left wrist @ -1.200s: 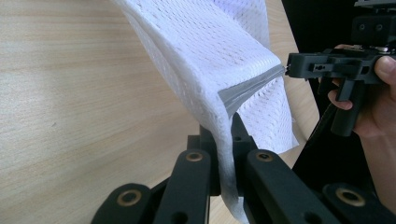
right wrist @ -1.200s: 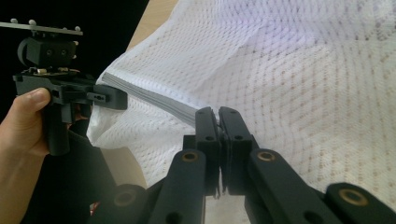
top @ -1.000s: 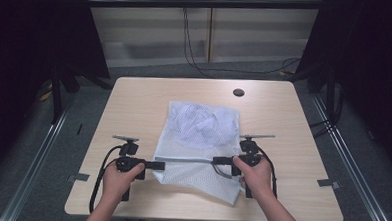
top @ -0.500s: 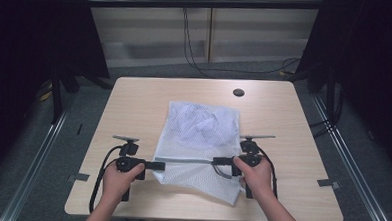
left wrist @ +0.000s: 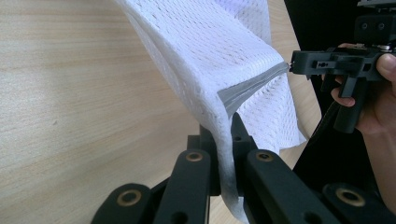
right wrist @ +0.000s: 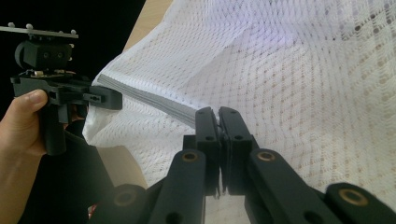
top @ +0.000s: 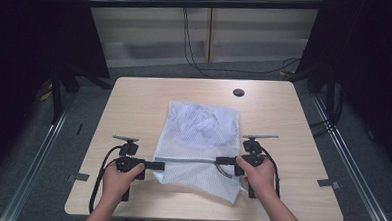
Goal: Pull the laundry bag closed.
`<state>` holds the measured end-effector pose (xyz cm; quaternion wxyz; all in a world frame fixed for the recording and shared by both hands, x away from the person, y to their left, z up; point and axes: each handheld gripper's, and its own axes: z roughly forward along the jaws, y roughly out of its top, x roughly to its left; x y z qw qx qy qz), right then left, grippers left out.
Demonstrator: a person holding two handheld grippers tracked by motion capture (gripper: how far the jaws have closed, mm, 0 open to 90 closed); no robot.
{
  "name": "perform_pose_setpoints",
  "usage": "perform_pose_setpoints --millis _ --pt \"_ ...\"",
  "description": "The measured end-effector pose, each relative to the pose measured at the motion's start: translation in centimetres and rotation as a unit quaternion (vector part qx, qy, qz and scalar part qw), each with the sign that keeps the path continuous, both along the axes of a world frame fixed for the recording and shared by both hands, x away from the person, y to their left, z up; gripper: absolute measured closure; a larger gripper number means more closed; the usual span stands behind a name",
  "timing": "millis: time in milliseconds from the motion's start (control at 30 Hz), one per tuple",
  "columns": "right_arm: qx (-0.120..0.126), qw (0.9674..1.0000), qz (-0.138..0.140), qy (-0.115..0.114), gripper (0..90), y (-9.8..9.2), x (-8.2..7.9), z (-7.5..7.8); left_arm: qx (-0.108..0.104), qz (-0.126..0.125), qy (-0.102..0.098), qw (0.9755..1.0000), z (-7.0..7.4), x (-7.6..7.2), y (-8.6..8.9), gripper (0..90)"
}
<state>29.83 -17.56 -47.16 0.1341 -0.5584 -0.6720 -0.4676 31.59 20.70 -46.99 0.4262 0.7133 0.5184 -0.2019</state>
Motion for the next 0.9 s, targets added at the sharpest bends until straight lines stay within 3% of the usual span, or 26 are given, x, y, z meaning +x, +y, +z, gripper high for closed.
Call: perform_pose_setpoints --millis 900 --pt "-0.002 0.9999 -0.013 0.001 87.4 -1.5 -0.2 -0.2 0.004 0.003 -0.002 1.0000 -0.1 0.0 0.1 89.6"
